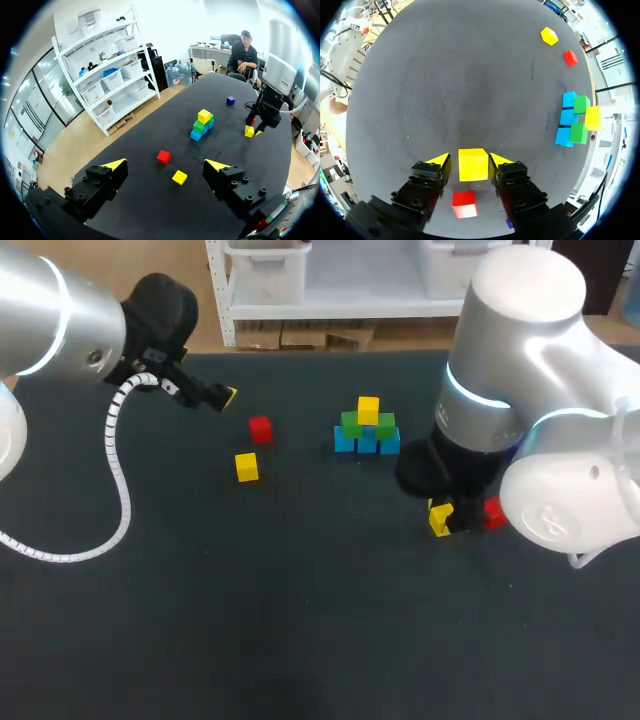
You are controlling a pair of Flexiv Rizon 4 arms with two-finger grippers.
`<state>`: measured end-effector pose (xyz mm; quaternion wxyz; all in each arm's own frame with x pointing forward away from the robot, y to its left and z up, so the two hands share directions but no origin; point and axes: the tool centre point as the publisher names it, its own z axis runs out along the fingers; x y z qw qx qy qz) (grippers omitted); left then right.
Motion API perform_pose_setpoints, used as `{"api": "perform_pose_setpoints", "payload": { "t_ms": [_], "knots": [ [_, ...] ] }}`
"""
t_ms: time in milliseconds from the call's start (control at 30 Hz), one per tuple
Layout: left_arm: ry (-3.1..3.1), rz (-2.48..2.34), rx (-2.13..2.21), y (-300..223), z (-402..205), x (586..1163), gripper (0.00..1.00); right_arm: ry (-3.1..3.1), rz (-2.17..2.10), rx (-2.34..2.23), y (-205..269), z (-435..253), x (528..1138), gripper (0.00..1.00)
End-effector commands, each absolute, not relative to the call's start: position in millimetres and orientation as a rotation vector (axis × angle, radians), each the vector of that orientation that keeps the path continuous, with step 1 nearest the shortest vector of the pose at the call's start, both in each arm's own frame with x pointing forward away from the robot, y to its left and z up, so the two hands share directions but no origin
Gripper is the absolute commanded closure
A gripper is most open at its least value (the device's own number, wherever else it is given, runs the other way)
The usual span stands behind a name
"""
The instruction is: Place the blue cubes, place green cubes on the blue cubes, place the yellow cubes on the green cubes, then place the red cubes on the yellow cubes, and place purple cube on the red cubes.
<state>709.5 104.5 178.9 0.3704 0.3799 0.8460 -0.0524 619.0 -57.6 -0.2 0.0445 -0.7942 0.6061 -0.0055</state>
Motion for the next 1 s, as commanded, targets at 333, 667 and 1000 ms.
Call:
{"api": "perform_pose_setpoints", "payload": {
  "t_ms": [333, 667, 1000],
  "knots": [
    [2.169, -0.137, 0.976, 105, 178, 710, 0.0, 1.917, -0.04, -2.364, -61, 12, 626, 1.0],
    [2.169, -0.137, 0.976, 105, 178, 710, 0.0, 2.038, 0.028, -2.281, -61, 32, 644, 1.0],
    [2.169, -0.137, 0.976, 105, 178, 710, 0.0, 2.146, 0.009, -2.27, -50, 64, 667, 1.0]
  ]
}}
